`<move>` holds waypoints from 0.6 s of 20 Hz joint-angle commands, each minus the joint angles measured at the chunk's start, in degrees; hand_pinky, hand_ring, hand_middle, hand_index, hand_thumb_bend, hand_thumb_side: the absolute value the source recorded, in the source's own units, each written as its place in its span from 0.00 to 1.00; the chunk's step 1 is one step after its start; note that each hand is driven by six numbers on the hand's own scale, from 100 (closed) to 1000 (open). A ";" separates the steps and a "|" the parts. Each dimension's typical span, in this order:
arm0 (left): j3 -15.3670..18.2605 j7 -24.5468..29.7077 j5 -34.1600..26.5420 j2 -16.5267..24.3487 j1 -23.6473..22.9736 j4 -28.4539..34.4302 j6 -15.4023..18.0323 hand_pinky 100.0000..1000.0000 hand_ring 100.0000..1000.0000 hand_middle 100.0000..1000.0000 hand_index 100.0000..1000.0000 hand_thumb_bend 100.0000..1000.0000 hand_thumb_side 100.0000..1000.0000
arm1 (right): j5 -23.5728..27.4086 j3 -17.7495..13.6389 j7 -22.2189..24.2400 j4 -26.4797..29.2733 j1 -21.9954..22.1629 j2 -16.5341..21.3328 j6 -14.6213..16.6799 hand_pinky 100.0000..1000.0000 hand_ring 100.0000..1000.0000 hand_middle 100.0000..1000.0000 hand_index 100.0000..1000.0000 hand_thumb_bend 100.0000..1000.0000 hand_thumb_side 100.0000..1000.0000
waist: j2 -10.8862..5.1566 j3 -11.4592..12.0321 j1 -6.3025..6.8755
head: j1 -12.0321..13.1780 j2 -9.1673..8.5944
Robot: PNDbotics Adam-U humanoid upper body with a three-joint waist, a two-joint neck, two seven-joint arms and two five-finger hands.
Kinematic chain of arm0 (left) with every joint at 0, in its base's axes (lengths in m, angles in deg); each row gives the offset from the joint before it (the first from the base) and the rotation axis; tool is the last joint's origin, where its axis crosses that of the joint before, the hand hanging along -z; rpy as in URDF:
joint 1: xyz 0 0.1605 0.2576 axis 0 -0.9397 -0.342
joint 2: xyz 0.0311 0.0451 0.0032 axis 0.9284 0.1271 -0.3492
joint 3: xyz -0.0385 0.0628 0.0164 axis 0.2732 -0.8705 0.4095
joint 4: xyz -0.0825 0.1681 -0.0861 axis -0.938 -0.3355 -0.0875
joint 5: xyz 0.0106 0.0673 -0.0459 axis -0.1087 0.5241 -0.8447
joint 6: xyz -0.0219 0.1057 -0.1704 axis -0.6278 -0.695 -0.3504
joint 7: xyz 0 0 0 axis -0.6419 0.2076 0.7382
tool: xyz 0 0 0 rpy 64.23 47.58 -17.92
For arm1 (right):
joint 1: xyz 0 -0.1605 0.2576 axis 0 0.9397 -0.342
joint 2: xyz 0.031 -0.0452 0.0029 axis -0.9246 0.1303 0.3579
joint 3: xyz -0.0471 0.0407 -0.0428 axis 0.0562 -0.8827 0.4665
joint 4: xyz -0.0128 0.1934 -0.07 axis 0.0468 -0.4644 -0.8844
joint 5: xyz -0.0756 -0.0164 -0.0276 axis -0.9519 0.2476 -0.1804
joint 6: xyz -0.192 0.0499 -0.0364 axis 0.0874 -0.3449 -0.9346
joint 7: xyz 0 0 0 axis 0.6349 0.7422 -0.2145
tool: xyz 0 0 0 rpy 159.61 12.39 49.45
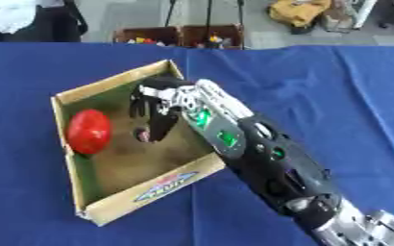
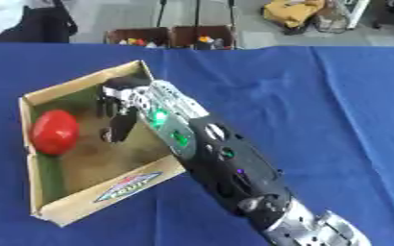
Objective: Pick up objects on the table and place them in the box.
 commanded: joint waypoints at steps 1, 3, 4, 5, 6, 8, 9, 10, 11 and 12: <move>0.25 0.04 -0.18 1.00 0.83 0.85 0.26 0.68 0.87 0.84 0.91 0.00 1.00 | -0.83 0.08 0.63 -0.46 -0.78 -0.30 0.95 0.57 0.61 0.62 0.67 0.00 0.00 | -0.91 0.09 -0.57 | -0.25 -0.64; 0.27 0.03 -0.19 0.99 0.73 0.85 0.25 0.68 0.87 0.84 0.91 0.00 1.00 | -0.84 -0.05 1.00 -0.47 -0.81 -0.32 1.39 0.58 0.62 0.63 0.69 0.00 0.00 | -0.89 0.10 -0.61 | -0.24 -0.67; 0.26 0.06 -0.18 0.99 0.70 0.85 0.24 0.68 0.87 0.84 0.91 0.00 1.00 | -0.80 -0.14 1.14 -0.36 -0.85 -0.30 1.52 0.58 0.63 0.63 0.70 0.00 0.00 | -0.88 0.08 -0.62 | -0.25 -0.71; 0.27 0.07 -0.18 0.98 0.69 0.85 0.24 0.68 0.87 0.84 0.91 0.00 1.00 | -0.73 -0.26 1.20 -0.20 -0.89 -0.26 1.57 0.58 0.63 0.63 0.70 0.00 0.00 | -0.87 0.06 -0.64 | -0.28 -0.75; 0.29 0.06 -0.18 0.97 0.68 0.85 0.24 0.68 0.87 0.84 0.91 0.00 1.00 | -0.61 -0.39 1.20 -0.04 -0.92 -0.22 1.55 0.59 0.63 0.63 0.70 0.00 0.00 | -0.88 0.05 -0.65 | -0.30 -0.77; 0.32 0.04 -0.21 0.99 0.67 0.85 0.24 0.68 0.87 0.84 0.91 0.00 1.00 | -0.35 -0.48 1.24 0.20 -0.96 -0.10 1.51 0.59 0.63 0.63 0.70 0.00 0.00 | -0.90 0.02 -0.66 | -0.32 -0.83; 0.34 0.02 -0.22 1.00 0.65 0.85 0.24 0.68 0.87 0.84 0.91 0.00 1.00 | -0.20 -0.50 1.26 0.31 -0.93 -0.06 1.48 0.59 0.63 0.63 0.70 0.00 0.00 | -0.92 0.02 -0.65 | -0.33 -0.87; 0.35 0.01 -0.23 1.00 0.64 0.85 0.23 0.68 0.87 0.84 0.91 0.00 1.00 | -0.05 -0.54 1.25 0.41 -0.91 -0.04 1.42 0.59 0.63 0.63 0.70 0.00 0.00 | -0.93 0.03 -0.65 | -0.34 -0.89; 0.35 0.00 -0.23 0.99 0.65 0.85 0.24 0.68 0.87 0.84 0.91 0.00 1.00 | 0.10 -0.59 1.22 0.52 -0.90 -0.03 1.36 0.59 0.63 0.63 0.70 0.00 0.00 | -0.94 0.05 -0.64 | -0.36 -0.91; 0.34 0.01 -0.24 1.00 0.64 0.85 0.25 0.68 0.87 0.84 0.91 0.00 1.00 | 0.26 -0.64 1.17 0.68 -0.91 0.00 1.31 0.59 0.63 0.63 0.70 0.00 0.00 | -0.95 0.06 -0.62 | -0.37 -0.91</move>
